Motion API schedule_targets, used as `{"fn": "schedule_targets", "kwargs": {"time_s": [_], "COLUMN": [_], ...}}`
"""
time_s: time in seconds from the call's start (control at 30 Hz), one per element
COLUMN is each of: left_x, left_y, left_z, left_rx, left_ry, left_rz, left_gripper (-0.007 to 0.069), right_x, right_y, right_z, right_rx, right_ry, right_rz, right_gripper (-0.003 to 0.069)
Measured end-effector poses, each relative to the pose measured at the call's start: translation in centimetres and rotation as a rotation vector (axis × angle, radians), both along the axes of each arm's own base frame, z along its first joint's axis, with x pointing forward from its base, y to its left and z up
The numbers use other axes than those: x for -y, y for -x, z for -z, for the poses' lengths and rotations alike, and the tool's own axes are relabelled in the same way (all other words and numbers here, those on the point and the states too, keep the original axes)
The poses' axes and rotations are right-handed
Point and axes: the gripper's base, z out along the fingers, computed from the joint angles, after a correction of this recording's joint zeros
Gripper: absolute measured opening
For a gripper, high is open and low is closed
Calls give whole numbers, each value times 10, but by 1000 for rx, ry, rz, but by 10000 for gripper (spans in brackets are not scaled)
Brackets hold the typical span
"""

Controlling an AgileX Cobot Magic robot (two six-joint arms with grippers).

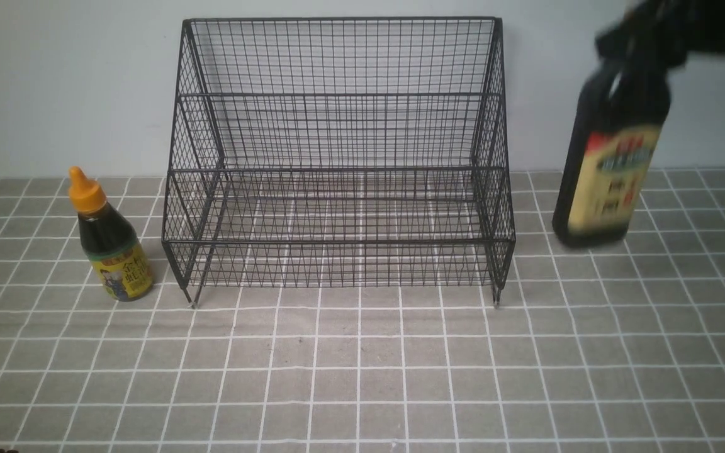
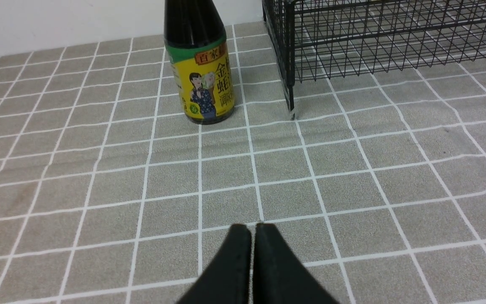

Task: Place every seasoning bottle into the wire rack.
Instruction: Use the right arm to put the condiment bottle back on the shelf

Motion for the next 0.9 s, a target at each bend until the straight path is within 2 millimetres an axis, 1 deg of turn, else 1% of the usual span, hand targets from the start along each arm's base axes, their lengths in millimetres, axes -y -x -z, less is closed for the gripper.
{"fn": "schedule_targets", "kwargs": {"time_s": [0.03,0.07,0.1,0.17,0.2,0.23,0.33,0.43,0.53,0.57,0.6,0.63,0.67,0.7,0.77,0.8,0.83,0.9], "left_x": [0,0,0,0,0,0,0,0,0,0,0,0,0,0,0,0,0,0], "left_y": [0,0,0,0,0,0,0,0,0,0,0,0,0,0,0,0,0,0], "left_z": [0,0,0,0,0,0,0,0,0,0,0,0,0,0,0,0,0,0], "left_rx": [0,0,0,0,0,0,0,0,0,0,0,0,0,0,0,0,0,0], "left_ry": [0,0,0,0,0,0,0,0,0,0,0,0,0,0,0,0,0,0], "left_rz": [0,0,0,0,0,0,0,0,0,0,0,0,0,0,0,0,0,0], "left_gripper": [-7,-7,-7,-7,-7,-7,-7,-7,-7,-7,-7,-7,-7,-7,-7,-7,-7,-7], "right_x": [-1,-2,-3,-6,-7,-10,-16,-21,-31,-39,-40,-50,-52,-63,-76,-78,-84,-89], "right_y": [2,7,10,14,14,18,20,16,9,4,3,-3,-3,-8,-13,-13,-17,-22], "right_z": [-6,-26,-36,-49,-50,-60,-68,-67,-60,-54,-53,-45,-44,-37,-28,-28,-22,-14], "right_rx": [11,58,81,111,114,136,157,152,137,122,119,105,103,92,81,80,64,30], "right_ry": [-10,-45,-72,-118,-130,-184,-281,-340,-350,-344,-340,-328,-327,-310,-294,-292,-289,-291], "right_rz": [-4,-16,-27,-49,-55,-80,-131,-166,-192,-208,-211,-226,-228,-241,-251,-251,-249,-236], "right_gripper": [325,325,325,325,325,325,325,325,325,325,325,325,325,325,325,325,325,325]}}
